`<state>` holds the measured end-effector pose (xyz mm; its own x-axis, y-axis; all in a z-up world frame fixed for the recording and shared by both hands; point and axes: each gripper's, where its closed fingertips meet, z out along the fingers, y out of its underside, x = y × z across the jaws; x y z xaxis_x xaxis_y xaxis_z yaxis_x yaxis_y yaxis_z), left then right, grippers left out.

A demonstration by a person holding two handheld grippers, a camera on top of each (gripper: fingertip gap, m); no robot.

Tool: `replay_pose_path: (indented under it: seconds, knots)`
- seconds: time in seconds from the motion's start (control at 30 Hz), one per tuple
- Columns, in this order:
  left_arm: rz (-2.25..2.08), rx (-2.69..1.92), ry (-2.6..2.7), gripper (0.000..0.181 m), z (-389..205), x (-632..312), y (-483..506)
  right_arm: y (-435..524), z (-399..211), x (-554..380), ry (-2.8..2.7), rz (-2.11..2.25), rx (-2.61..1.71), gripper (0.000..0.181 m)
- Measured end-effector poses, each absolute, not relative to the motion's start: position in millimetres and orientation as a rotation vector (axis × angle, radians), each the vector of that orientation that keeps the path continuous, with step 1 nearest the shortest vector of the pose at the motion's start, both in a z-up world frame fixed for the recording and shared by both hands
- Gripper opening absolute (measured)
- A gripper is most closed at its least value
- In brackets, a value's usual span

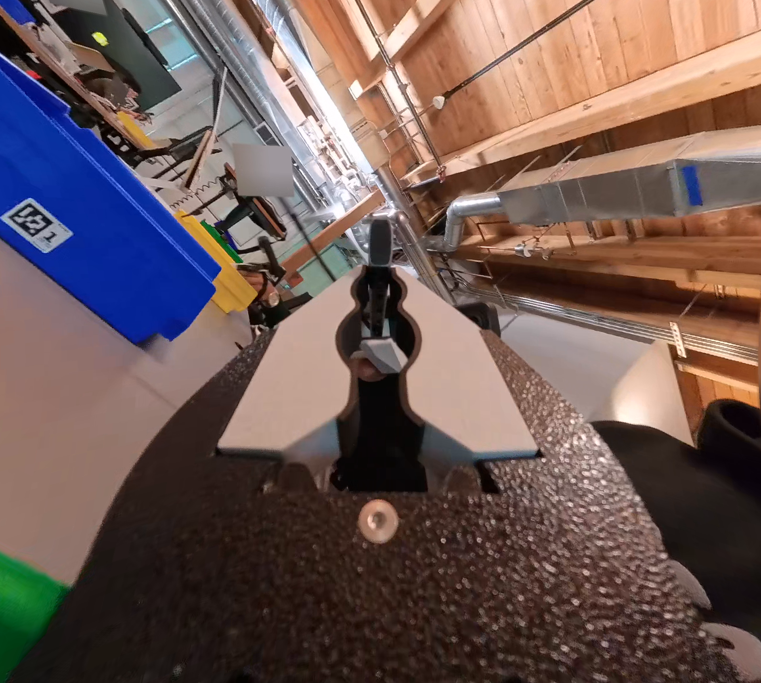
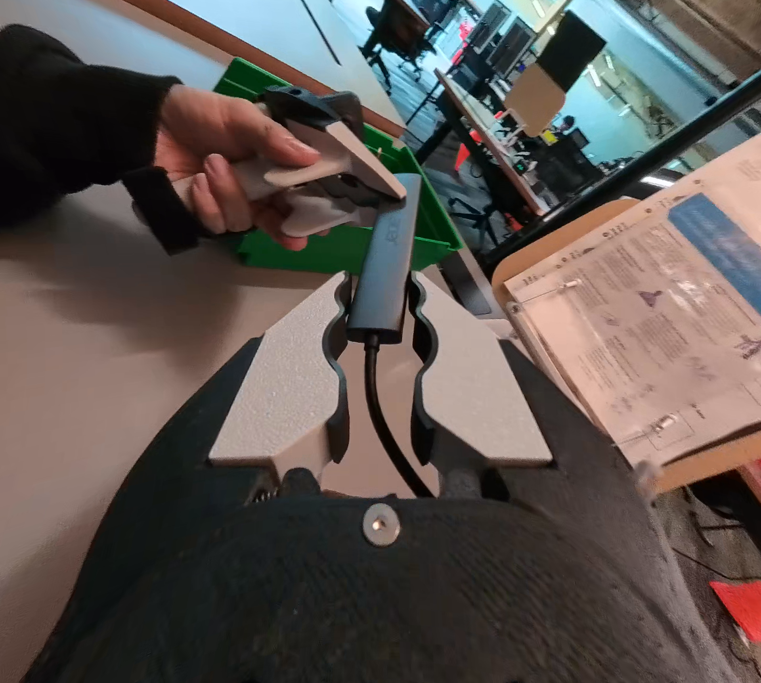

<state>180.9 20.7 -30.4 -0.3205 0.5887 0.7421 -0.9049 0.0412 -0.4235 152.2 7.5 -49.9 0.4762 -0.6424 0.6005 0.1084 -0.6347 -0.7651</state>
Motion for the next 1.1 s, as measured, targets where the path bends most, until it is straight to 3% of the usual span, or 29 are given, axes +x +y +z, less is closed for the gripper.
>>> replay_pose_path:
  seconds: [0.2,0.33,0.5,0.67,0.7,0.8,0.9,1.0,1.1]
  knots:
    - [1.653,0.442,-1.153,0.008,-31,182,16,1,-46,152,0.603,-1.054,-1.769,0.022]
    - [1.998,0.395,-1.353,0.017,-16,191,18,-15,-37,154,0.797,-0.803,-1.497,0.022]
    - [2.581,-0.164,-1.889,0.034,-9,173,25,-39,-57,162,0.999,-0.567,-1.347,0.022]
    - [2.738,-0.767,-2.424,0.041,-41,157,-3,-28,-77,158,1.047,-0.428,-1.391,0.022]
    - [2.741,-0.899,-2.543,0.040,-47,156,-10,-24,-80,156,1.041,-0.420,-1.411,0.022]
    - [2.710,-1.289,-2.803,0.013,-64,154,-27,-30,-84,155,1.069,-0.465,-1.403,0.022]
    - [2.686,-1.368,-2.842,0.000,-70,148,-37,-38,-85,150,1.091,-0.443,-1.373,0.022]
    - [2.600,-1.349,-2.916,0.032,-75,148,-40,-49,-93,144,1.122,-0.491,-1.427,0.022]
    - [2.505,-1.295,-2.926,0.042,-85,150,-41,-53,-93,136,1.115,-0.473,-1.420,0.022]
